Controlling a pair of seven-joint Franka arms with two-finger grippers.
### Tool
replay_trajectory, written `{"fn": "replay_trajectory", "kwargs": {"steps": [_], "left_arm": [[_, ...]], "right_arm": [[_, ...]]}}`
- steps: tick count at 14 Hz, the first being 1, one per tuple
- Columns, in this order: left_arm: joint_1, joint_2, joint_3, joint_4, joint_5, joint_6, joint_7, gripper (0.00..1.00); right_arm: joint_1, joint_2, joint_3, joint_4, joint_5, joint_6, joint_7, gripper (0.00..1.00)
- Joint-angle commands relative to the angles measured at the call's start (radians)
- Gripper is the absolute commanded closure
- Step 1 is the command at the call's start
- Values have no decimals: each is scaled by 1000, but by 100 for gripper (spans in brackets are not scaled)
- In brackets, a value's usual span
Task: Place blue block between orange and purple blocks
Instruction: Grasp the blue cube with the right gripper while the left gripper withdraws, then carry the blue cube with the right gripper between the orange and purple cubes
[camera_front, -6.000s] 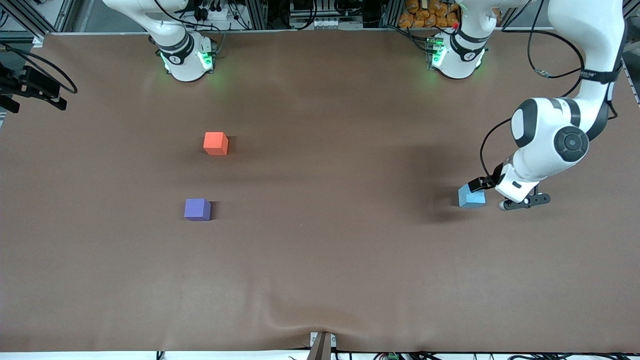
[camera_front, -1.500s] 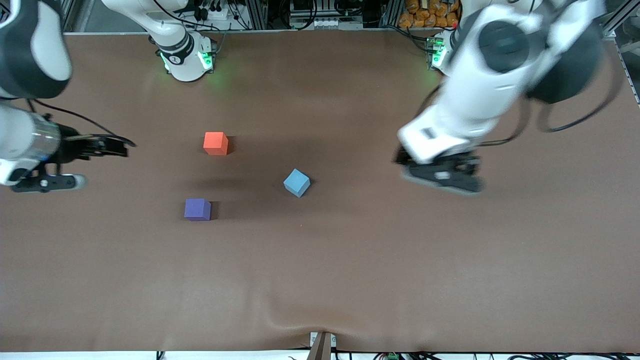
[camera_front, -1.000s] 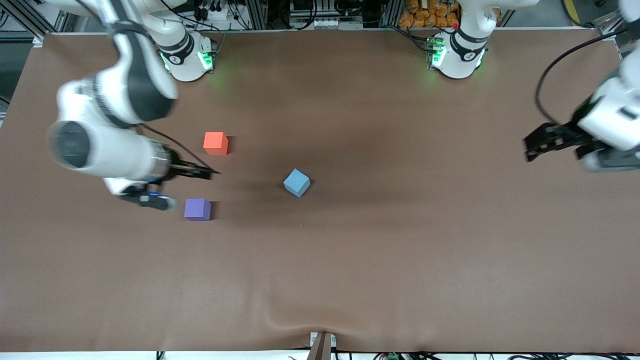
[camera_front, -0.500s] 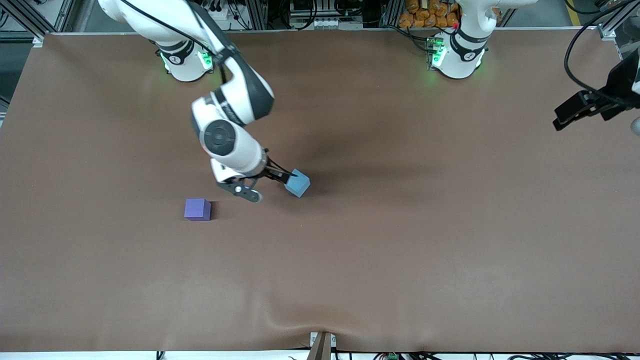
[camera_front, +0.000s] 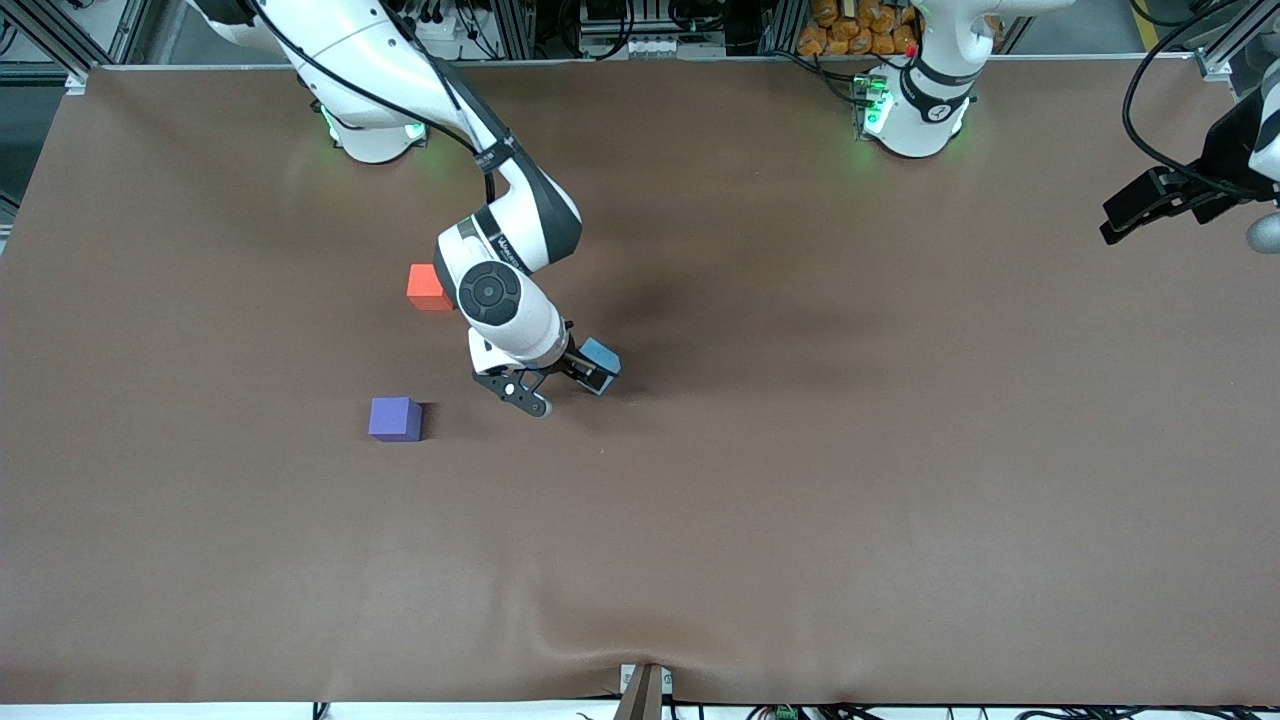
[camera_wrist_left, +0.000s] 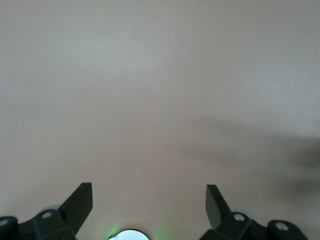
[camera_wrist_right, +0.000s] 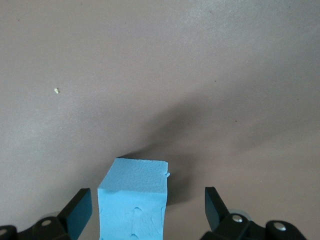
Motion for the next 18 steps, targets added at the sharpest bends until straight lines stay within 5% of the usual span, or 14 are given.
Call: {"fn": "replay_trajectory", "kwargs": {"steps": [1,10,11,14,16,18], "left_arm": [[13,-21,-9,-24,1,15,12,0],[10,-32,-12,-36,-2,20,15,0],[12,-32,-12,-36,-5,20,15,0],[10,-29,-12,-36,-5,29,15,0],[10,-24,-12,-41,-7,37,15,0],[9,-21,-12,-42,-7,38,15,0]], "right_arm": [[0,34,31,46,16,-2,54,0],[15,80,46,49,13,62,93,5],[25,88,46,50,8,64,107,18],[28,85,45,49,2,58,101,97],[9,65,46,50,3,30,89,100],[-38,7,45,87,3,-144,55,100]]}}
